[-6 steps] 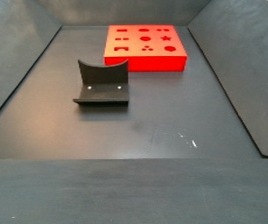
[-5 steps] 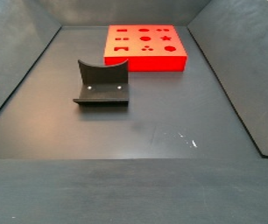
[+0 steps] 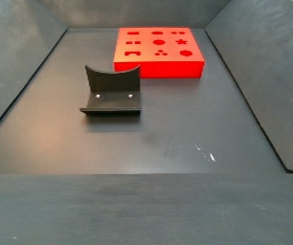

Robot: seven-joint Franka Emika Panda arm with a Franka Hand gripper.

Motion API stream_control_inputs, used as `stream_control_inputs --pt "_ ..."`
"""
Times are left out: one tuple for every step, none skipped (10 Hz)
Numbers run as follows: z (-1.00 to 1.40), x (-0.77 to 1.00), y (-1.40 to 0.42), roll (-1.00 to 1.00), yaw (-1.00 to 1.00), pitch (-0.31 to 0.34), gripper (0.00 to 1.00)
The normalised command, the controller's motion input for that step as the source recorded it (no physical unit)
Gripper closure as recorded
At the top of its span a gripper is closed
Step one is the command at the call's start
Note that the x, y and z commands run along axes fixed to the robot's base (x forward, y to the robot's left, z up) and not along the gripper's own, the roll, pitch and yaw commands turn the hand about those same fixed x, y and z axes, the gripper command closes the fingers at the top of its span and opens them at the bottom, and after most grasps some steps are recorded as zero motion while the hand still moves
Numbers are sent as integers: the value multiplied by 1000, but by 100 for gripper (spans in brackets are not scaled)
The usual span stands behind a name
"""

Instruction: Insert the arch object.

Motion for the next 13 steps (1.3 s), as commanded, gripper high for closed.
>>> stream_control_inputs --pt "-486 640 269 30 -620 27 100" --pt "-420 383 171 0 -826 0 100" --pt "-400 217 123 0 -940 0 100" --pt "-383 174 100 0 -969 0 100" --pt "-346 123 60 0 -1000 -3 100" --pt "-317 126 49 -6 -1000 -11 100" --pt "-317 117 46 -4 -1000 -10 100" --pt "-309 103 37 -3 -1000 -7 100" --pt "-231 86 23 -9 -1000 -27 100" --pt "-186 97 26 -21 -1000 -47 100" --pt "-146 303 154 0 -860 -60 100" --pt "-300 606 169 150 -609 0 100" --pt "-340 726 220 220 -437 0 100"
